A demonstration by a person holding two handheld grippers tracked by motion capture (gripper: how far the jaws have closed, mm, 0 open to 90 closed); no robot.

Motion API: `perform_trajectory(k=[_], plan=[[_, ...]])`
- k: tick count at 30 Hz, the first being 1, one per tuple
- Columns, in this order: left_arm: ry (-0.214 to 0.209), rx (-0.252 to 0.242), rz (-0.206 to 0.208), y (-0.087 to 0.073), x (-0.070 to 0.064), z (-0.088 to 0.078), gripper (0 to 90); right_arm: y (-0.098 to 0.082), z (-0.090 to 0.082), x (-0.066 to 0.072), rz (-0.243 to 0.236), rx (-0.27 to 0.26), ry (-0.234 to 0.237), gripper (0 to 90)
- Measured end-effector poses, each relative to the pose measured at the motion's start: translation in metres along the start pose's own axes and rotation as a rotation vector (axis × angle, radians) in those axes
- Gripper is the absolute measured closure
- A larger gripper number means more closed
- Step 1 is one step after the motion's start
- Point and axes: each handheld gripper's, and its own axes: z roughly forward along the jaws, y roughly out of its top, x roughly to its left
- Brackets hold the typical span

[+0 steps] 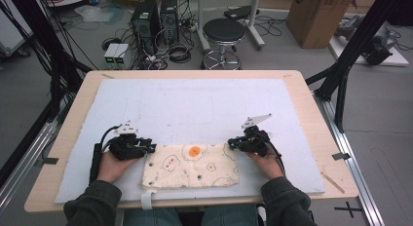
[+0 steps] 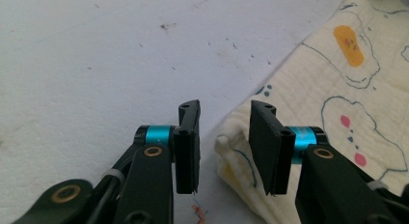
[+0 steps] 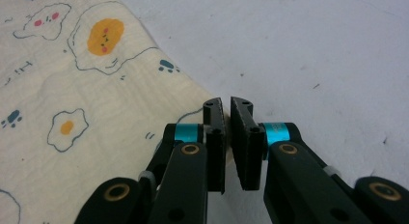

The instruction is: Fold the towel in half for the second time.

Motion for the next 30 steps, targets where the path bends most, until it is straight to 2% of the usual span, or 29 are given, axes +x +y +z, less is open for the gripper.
perform_trajectory(k=[3,5,6,7,9,11,14,16,19,20,25,30], plan=[[-0.018,0.023,-0.012,-0.001,0.001,0.005,63.6,0.000,0.002,0.000,0.005,0.014,0.012,80.5],[-0.016,0.042,-0.002,-0.001,-0.001,0.007,66.3,-0.001,0.002,-0.001,0.015,0.010,0.002,72.3],[-0.013,0.043,0.009,-0.001,-0.001,0.007,67.3,-0.001,0.001,-0.002,0.027,-0.002,0.010,71.3],[-0.033,0.040,0.009,-0.001,-0.001,0.007,71.4,-0.001,0.000,-0.003,0.035,-0.009,0.015,70.3],[-0.028,0.047,0.021,-0.001,-0.002,0.007,75.4,-0.002,-0.004,-0.006,0.052,-0.024,0.017,70.3],[-0.040,0.053,0.031,-0.002,-0.003,0.008,80.9,-0.002,-0.004,-0.006,0.064,-0.025,0.023,69.1],[-0.038,0.053,0.041,-0.001,-0.004,0.007,82.9,-0.002,0.001,-0.004,0.056,0.012,0.024,68.3],[-0.035,0.052,0.044,-0.001,-0.005,0.007,83.8,-0.002,0.003,-0.001,0.042,0.031,0.012,69.1],[-0.030,0.052,0.051,-0.001,-0.006,0.006,84.6,-0.002,0.004,0.001,0.035,0.041,0.018,80.4],[-0.028,0.051,0.054,-0.001,-0.007,0.006,84.7,-0.001,0.004,0.001,0.020,0.042,0.027,82.1],[-0.014,0.031,0.064,0.000,-0.007,0.002,85.2,0.002,0.001,0.002,0.004,0.042,0.015,84.0],[0.001,-0.013,0.041,0.005,-0.006,-0.002,85.4,0.012,-0.007,-0.001,-0.003,0.020,0.018,84.2]])
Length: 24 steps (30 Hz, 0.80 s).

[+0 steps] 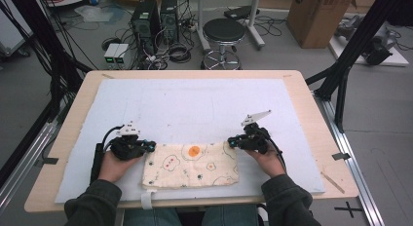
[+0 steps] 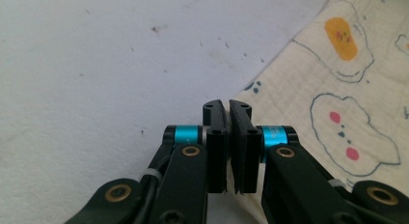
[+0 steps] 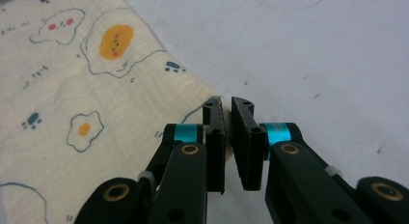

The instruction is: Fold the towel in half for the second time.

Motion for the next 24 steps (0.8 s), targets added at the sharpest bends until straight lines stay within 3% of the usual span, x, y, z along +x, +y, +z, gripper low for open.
perform_trajectory(k=[9,15,17,20,21,24], plan=[[0.039,-0.035,-0.030,0.020,0.015,0.006,85.7,0.021,-0.001,-0.023,0.029,-0.019,-0.015,84.2],[0.074,-0.052,-0.047,0.035,0.030,0.015,85.8,0.038,0.003,-0.044,0.077,-0.024,-0.013,84.2],[0.090,-0.029,-0.048,0.041,0.035,0.018,85.8,0.044,0.005,-0.051,0.099,-0.033,-0.016,84.2],[0.111,-0.051,-0.058,0.045,0.042,0.021,85.7,0.052,0.012,-0.059,0.119,-0.048,-0.034,84.2],[0.106,-0.041,-0.068,0.046,0.045,0.022,85.7,0.052,0.016,-0.062,0.129,-0.039,-0.037,84.2],[0.122,-0.010,-0.042,0.046,0.046,0.029,85.7,0.048,0.026,-0.072,0.174,-0.010,-0.036,84.2]])
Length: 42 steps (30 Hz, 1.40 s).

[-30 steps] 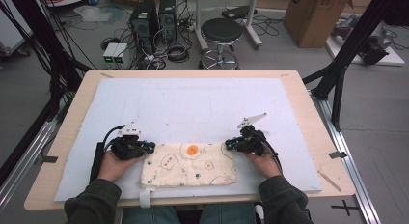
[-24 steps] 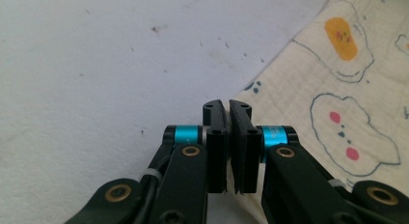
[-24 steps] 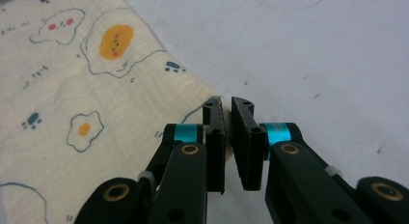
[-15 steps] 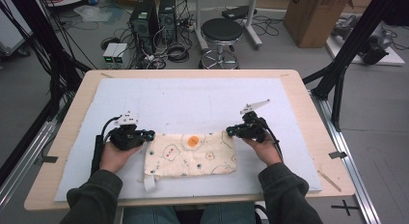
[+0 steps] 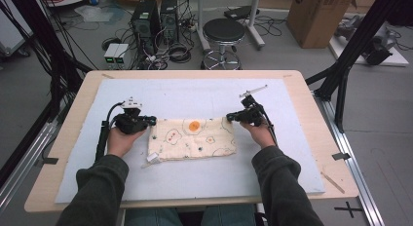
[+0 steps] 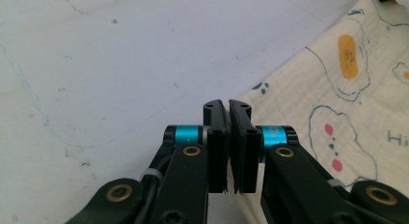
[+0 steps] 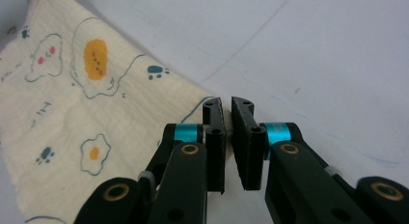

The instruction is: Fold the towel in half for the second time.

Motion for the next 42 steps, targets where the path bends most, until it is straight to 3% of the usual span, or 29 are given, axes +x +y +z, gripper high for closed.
perform_trajectory(k=[5,9,14,17,20,22,32,35,38,42], plan=[[0.005,0.006,0.001,-0.001,0.000,0.002,85.7,-0.001,0.007,0.000,0.002,0.000,-0.006,84.2],[-0.003,-0.024,0.009,0.000,-0.002,-0.005,85.7,0.001,-0.002,0.004,-0.022,-0.051,0.017,84.2],[-0.005,-0.009,0.044,-0.004,-0.009,-0.011,85.7,-0.002,-0.010,0.008,-0.045,-0.057,0.029,84.1],[-0.006,-0.036,0.055,-0.007,-0.013,-0.015,85.7,-0.005,-0.011,0.008,-0.041,-0.050,0.032,84.1],[-0.007,-0.034,0.068,-0.011,-0.014,-0.019,85.7,-0.003,-0.016,0.013,-0.058,-0.076,0.039,84.1],[-0.013,-0.053,0.056,-0.014,-0.014,-0.023,85.7,-0.003,-0.019,0.016,-0.067,-0.084,0.044,84.1],[-0.033,-0.076,0.113,-0.018,-0.032,-0.034,85.6,-0.006,-0.027,0.033,-0.124,-0.058,0.075,84.1],[-0.035,-0.072,0.113,-0.025,-0.033,-0.037,85.6,-0.010,-0.029,0.034,-0.137,-0.057,0.053,84.1],[-0.045,-0.075,0.109,-0.030,-0.034,-0.040,85.5,-0.017,-0.028,0.031,-0.117,-0.046,0.059,84.1],[-0.050,-0.077,0.131,-0.031,-0.038,-0.044,85.5,-0.024,-0.029,0.035,-0.126,-0.050,0.069,84.1]])
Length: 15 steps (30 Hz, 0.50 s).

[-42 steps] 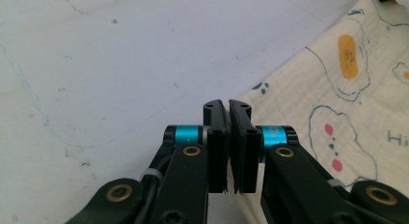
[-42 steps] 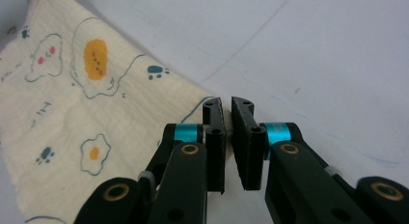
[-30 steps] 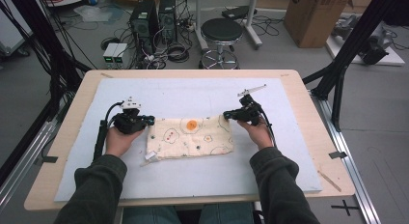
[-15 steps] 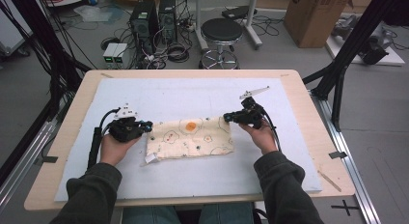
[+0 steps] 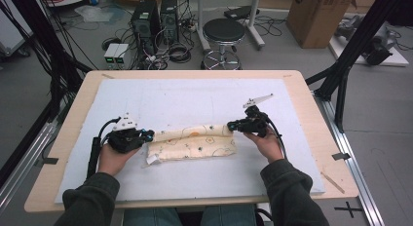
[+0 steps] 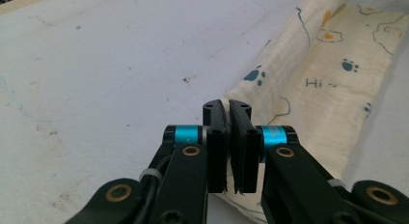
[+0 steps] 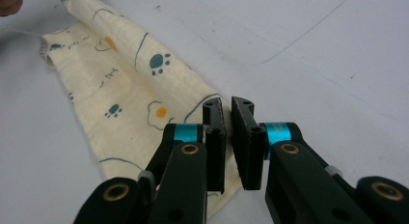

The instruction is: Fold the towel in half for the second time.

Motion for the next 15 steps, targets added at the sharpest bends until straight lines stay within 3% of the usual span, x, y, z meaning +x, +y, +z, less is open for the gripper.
perform_trajectory(k=[6,15], plan=[[-0.006,-0.011,0.021,-0.007,-0.007,-0.008,85.3,-0.007,-0.008,0.009,-0.034,-0.033,0.025,84.0],[-0.018,0.009,0.078,-0.008,-0.020,-0.012,85.2,-0.017,-0.014,0.023,-0.084,-0.019,0.029,83.9]])
